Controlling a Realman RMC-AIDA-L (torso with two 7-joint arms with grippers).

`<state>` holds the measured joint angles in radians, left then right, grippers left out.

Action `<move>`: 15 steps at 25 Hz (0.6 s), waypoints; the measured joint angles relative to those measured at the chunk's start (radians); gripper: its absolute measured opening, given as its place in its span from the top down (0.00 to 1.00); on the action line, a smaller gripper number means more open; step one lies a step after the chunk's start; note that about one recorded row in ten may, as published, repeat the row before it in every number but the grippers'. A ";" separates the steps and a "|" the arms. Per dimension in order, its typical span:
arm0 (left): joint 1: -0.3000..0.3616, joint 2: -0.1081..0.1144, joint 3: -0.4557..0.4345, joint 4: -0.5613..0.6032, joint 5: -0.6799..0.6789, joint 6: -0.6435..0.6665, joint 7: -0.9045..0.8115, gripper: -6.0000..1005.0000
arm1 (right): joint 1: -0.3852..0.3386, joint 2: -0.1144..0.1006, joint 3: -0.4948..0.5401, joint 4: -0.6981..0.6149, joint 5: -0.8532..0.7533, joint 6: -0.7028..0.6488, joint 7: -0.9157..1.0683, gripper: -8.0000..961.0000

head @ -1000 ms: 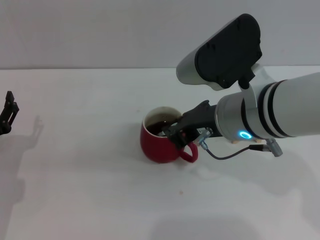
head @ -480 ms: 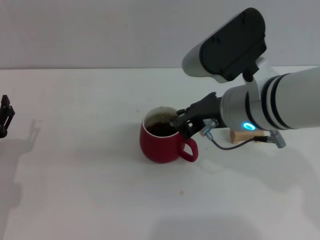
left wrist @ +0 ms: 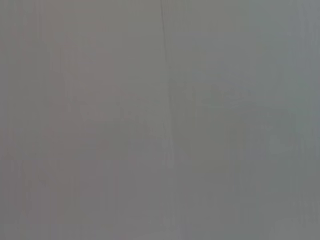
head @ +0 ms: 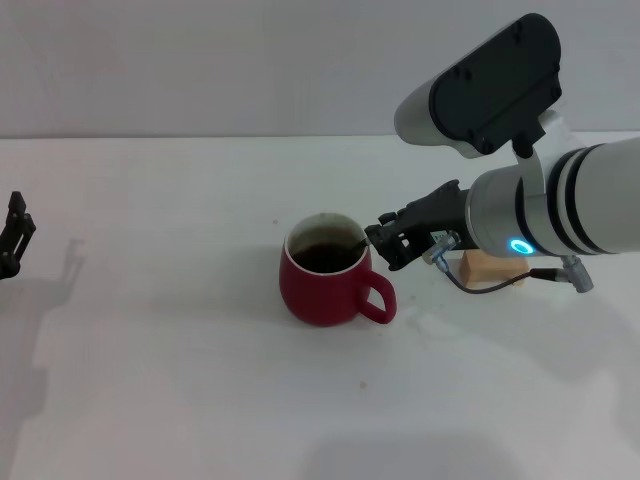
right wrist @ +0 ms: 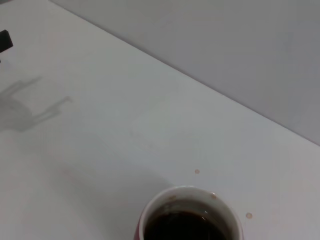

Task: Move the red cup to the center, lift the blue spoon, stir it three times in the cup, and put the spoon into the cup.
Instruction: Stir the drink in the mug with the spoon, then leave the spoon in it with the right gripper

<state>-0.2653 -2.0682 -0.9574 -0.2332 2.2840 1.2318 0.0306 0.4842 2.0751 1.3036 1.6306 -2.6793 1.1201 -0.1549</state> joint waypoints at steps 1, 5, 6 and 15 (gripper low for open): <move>0.000 -0.001 0.001 0.000 0.000 0.000 0.000 0.16 | -0.003 0.000 -0.001 0.004 0.000 0.004 0.000 0.80; 0.000 -0.001 0.002 0.000 0.000 0.000 0.000 0.16 | -0.007 0.001 -0.011 0.017 0.005 0.019 0.000 0.80; 0.000 -0.001 0.002 0.000 0.000 0.000 0.000 0.16 | -0.007 0.001 -0.011 0.017 0.005 0.019 0.000 0.80; 0.000 -0.001 0.002 -0.001 0.000 0.000 0.000 0.16 | 0.008 0.005 -0.059 0.026 0.023 0.017 0.001 0.80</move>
<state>-0.2653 -2.0693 -0.9552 -0.2344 2.2840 1.2319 0.0306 0.4922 2.0801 1.2449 1.6566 -2.6562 1.1368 -0.1541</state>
